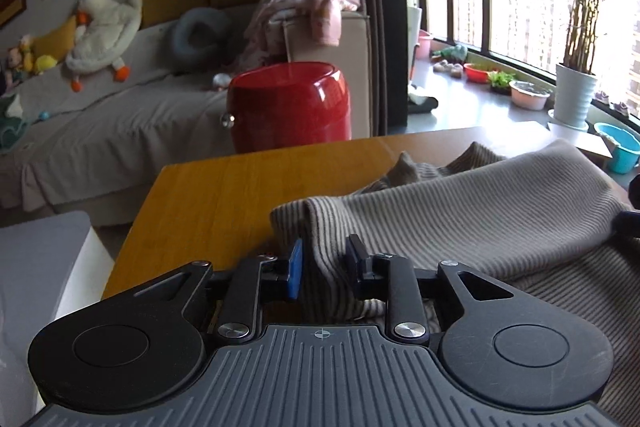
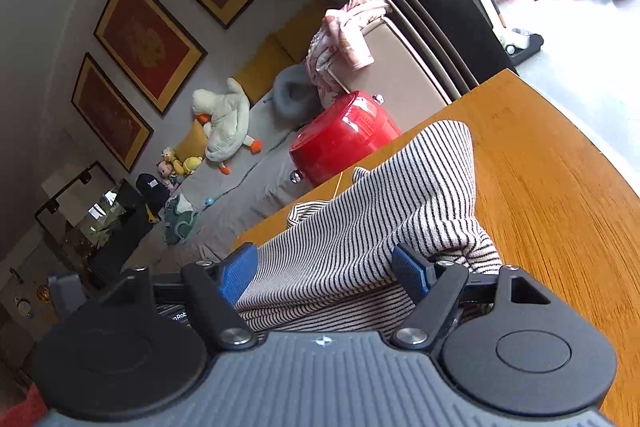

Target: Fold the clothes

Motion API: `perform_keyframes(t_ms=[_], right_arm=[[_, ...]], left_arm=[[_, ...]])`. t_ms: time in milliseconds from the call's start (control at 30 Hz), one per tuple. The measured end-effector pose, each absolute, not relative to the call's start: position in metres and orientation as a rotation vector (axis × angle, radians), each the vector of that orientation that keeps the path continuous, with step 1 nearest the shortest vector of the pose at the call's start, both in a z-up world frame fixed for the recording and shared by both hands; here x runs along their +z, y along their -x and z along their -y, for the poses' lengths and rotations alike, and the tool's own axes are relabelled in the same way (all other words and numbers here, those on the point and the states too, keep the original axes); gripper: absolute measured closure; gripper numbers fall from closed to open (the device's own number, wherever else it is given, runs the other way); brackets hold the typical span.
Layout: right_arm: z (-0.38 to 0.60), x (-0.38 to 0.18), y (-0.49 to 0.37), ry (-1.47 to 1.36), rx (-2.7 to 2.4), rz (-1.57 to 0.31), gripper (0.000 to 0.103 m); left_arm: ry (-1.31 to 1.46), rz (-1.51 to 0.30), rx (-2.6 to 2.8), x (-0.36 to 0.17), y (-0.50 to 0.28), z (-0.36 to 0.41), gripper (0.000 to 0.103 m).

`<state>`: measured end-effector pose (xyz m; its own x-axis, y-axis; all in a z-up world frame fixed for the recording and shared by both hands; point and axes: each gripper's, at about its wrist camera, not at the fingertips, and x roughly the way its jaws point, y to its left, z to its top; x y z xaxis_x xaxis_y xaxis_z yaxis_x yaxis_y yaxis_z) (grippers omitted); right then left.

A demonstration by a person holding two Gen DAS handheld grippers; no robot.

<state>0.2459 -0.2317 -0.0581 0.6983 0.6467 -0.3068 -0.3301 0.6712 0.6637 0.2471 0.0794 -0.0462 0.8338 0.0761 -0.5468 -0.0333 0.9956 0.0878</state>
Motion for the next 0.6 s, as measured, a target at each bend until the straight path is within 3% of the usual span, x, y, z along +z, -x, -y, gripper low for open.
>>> perform_keyframes(t_ms=[33, 200, 333, 467, 500, 533, 567, 600], right_arm=[[0.23, -0.059, -0.246, -0.608, 0.583, -0.568, 0.026], [0.228, -0.057, -0.242, -0.587, 0.587, -0.552, 0.023], [0.229, -0.054, -0.239, -0.591, 0.598, -0.518, 0.022], [0.23, -0.054, -0.237, -0.594, 0.601, -0.51, 0.021], [0.23, -0.054, -0.237, -0.595, 0.601, -0.509, 0.021], [0.231, -0.054, -0.237, -0.596, 0.601, -0.51, 0.021], [0.231, -0.054, -0.237, -0.597, 0.602, -0.511, 0.021], [0.231, -0.054, -0.237, -0.598, 0.602, -0.512, 0.021]], left_arm=[[-0.066, -0.576, 0.073, -0.047, -0.245, -0.086, 0.057], [0.0, -0.544, 0.11, -0.028, -0.236, -0.106, 0.062], [0.105, -0.575, 0.018, -0.021, -0.234, -0.109, 0.05], [0.112, -0.641, -0.014, -0.035, -0.243, -0.099, 0.05], [0.114, -0.651, -0.016, -0.038, -0.244, -0.097, 0.052], [0.098, -0.641, -0.014, -0.039, -0.243, -0.093, 0.063], [0.077, -0.628, -0.011, -0.039, -0.242, -0.09, 0.086], [0.03, -0.593, 0.001, -0.036, -0.239, -0.084, 0.089]])
